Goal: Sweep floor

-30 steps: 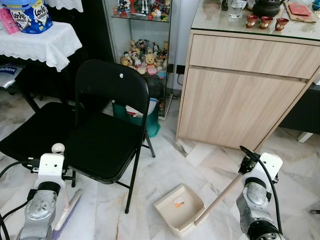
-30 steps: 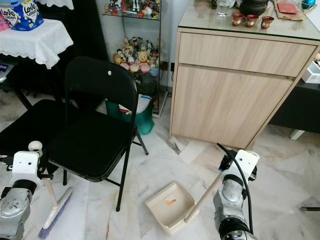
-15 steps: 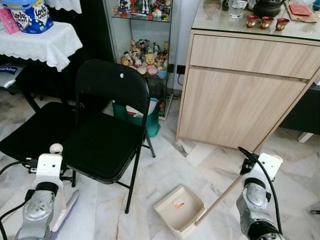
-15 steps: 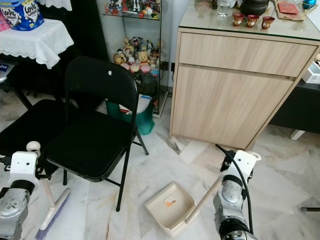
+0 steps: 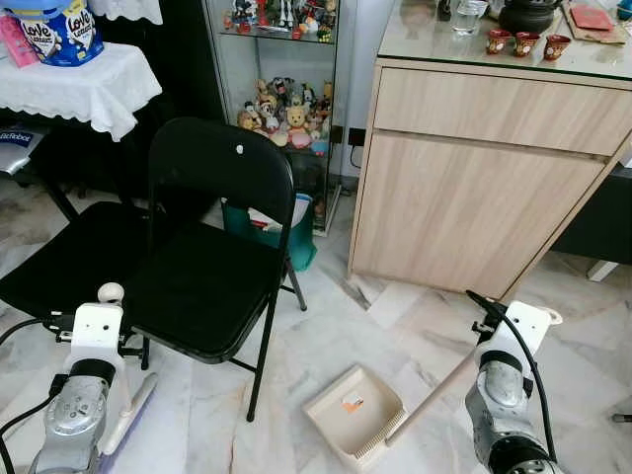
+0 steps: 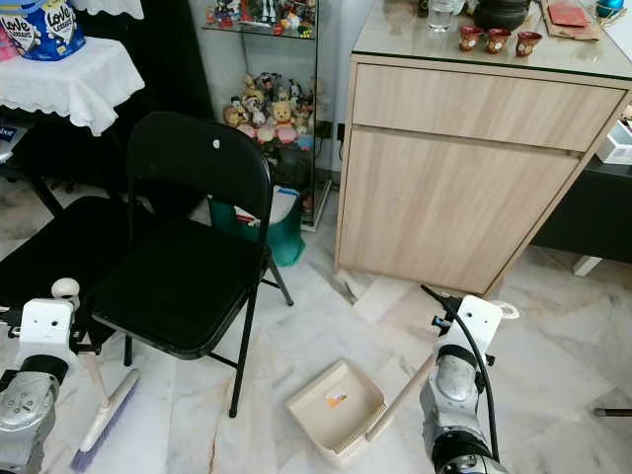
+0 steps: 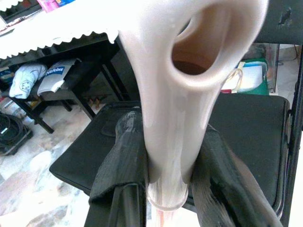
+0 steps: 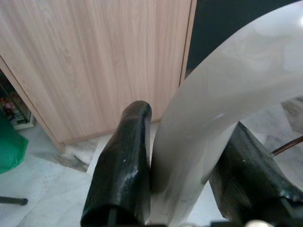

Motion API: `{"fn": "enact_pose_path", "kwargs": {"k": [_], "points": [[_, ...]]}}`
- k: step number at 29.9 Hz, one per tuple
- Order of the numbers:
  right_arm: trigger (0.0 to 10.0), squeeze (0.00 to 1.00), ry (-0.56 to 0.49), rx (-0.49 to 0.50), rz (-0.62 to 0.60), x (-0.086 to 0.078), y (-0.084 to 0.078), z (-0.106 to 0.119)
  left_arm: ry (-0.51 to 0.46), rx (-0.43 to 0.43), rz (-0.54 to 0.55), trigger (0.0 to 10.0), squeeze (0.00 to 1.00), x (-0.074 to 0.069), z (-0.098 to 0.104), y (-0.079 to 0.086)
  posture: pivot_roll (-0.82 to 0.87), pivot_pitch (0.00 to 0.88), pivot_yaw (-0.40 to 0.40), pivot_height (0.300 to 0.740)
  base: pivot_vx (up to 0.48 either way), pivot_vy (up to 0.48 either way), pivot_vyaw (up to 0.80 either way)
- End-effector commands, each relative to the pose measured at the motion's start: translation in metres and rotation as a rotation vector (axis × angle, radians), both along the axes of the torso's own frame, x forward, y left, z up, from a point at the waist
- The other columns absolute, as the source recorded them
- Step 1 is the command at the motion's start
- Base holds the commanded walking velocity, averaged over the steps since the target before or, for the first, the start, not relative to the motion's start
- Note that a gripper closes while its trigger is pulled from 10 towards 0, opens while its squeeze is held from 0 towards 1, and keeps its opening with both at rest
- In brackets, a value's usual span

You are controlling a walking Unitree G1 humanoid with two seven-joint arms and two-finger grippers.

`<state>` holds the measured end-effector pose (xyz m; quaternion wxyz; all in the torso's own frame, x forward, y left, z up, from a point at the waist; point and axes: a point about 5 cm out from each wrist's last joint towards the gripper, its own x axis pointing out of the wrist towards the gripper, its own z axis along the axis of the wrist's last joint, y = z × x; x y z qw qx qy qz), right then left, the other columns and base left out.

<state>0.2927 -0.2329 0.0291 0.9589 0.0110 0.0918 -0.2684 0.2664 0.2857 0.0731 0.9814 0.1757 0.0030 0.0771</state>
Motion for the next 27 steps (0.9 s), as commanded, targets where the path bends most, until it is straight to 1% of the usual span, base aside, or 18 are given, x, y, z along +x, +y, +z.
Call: {"fn": "enact_pose_path", "kwargs": {"k": [1, 8, 12, 13, 14, 15, 17, 18, 19, 21, 22, 23, 27], "points": [[0.0, 0.0, 0.032, 0.001, -0.001, -0.004, -0.001, -0.006, -0.029, 0.016, 0.014, 10.0, 0.0, 0.001, 0.006, 0.006, 0.0, 0.079, 0.015, 0.74, 0.0, 0.0, 0.0], [0.0, 0.0, 0.029, -0.011, 0.008, -0.004, -0.003, -0.005, -0.028, 0.013, 0.009, 10.0, 0.0, 0.001, 0.006, 0.005, 0.0, 0.083, 0.016, 0.74, 0.0, 0.0, 0.0], [0.0, 0.0, 0.012, -0.064, 0.097, 0.002, -0.003, 0.003, -0.03, 0.013, 0.007, 10.0, 0.0, 0.002, 0.007, 0.004, -0.01, 0.085, 0.017, 0.74, 0.0, 0.0, 0.0], [3.4, 0.0, 0.011, -0.087, 0.111, 0.004, -0.004, 0.005, -0.03, 0.013, 0.007, 10.0, 0.0, 0.002, 0.007, 0.004, -0.01, 0.084, 0.018, 0.74, 0.0, 0.0, 0.0], [8.8, 0.0, 0.007, -0.105, 0.119, 0.005, -0.005, 0.007, -0.029, 0.013, 0.007, 10.0, 0.0, 0.002, 0.007, 0.004, -0.01, 0.084, 0.018, 0.74, 0.0, 0.0, 0.0], [10.0, 0.0, 0.0, -0.118, 0.124, 0.005, -0.007, 0.009, -0.029, 0.013, 0.006, 10.0, 0.0, 0.002, 0.007, 0.004, -0.01, 0.084, 0.018, 0.74, 0.0, 0.0, 0.0], [10.0, 0.0, -0.017, -0.112, 0.15, 0.007, -0.011, 0.013, -0.028, 0.012, 0.005, 10.0, 0.0, 0.003, 0.006, 0.003, -0.01, 0.083, 0.018, 0.74, 0.0, 0.0, 0.0], [10.0, 0.0, -0.021, -0.1, 0.178, 0.008, -0.01, 0.013, -0.029, 0.011, 0.004, 10.0, 0.0, 0.003, 0.006, 0.003, -0.01, 0.083, 0.018, 0.74, 0.0, 0.0, 0.0], [10.0, 0.0, -0.028, -0.088, 0.233, 0.009, -0.009, 0.014, -0.03, 0.009, 0.002, 10.0, 0.0, 0.003, 0.006, 0.002, -0.01, 0.083, 0.018, 0.74, 0.0, 0.0, 0.0], [10.0, 0.0, -0.031, -0.082, 0.279, 0.01, -0.009, 0.015, -0.03, 0.007, 0.0, 10.0, 0.0, 0.003, 0.006, 0.0, -0.01, 0.083, 0.018, 0.74, 0.0, 0.0, 0.0], [10.0, 0.0, -0.031, -0.082, 0.279, 0.01, -0.009, 0.015, -0.03, 0.007, 0.0, 10.0, 0.0, 0.003, 0.006, 0.0, -0.01, 0.083, 0.018, 0.74, 0.0, 0.0, 0.0], [10.0, 0.0, -0.035, -0.068, 0.327, 0.009, -0.009, 0.015, -0.03, 0.006, -0.003, 10.0, 0.0, 0.004, 0.005, -0.001, -0.01, 0.081, 0.018, 0.74, 0.0, 0.0, 0.0], [10.0, 0.0, -0.048, -0.01, 0.406, 0.009, -0.005, 0.013, -0.031, 0.004, -0.006, 10.0, 0.0, 0.004, 0.006, -0.001, -0.01, 0.08, 0.02, 0.74, 0.0, 0.0, 0.0]]}}
